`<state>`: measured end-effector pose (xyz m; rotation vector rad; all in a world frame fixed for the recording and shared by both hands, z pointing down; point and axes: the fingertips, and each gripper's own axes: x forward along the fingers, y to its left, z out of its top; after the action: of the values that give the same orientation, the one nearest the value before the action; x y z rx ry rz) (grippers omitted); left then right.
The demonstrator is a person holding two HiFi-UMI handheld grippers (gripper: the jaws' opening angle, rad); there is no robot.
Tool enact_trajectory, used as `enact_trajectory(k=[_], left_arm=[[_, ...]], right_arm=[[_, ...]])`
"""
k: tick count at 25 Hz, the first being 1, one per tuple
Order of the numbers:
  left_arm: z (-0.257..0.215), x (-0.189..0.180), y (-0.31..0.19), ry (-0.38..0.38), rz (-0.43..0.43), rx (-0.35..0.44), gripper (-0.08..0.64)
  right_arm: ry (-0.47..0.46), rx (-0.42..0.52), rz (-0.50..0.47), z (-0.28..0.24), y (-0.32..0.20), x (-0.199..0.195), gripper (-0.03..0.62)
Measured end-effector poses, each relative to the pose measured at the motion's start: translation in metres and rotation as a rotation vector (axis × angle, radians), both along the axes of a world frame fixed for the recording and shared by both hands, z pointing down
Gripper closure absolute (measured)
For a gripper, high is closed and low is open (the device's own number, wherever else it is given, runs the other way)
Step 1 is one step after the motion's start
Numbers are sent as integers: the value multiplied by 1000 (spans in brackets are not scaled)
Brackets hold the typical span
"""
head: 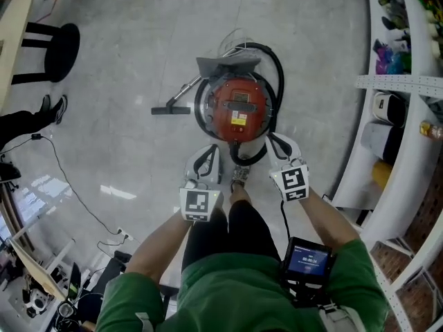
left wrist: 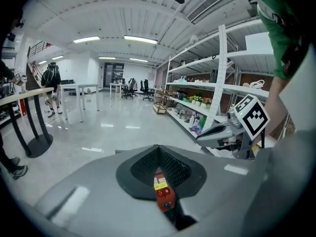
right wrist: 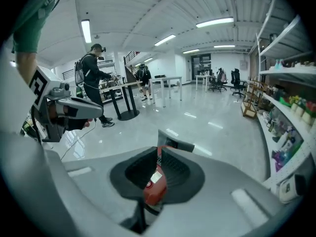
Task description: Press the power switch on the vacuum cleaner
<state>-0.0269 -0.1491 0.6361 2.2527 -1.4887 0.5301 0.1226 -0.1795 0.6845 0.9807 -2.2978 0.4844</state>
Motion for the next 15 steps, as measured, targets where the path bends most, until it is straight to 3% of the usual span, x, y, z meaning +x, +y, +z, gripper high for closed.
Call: enact_trajectory(k=[15], left_arm=[[-141, 6, 16, 37, -43, 205, 552]], right_arm=[[-141, 195, 138, -169, 31, 23, 575]])
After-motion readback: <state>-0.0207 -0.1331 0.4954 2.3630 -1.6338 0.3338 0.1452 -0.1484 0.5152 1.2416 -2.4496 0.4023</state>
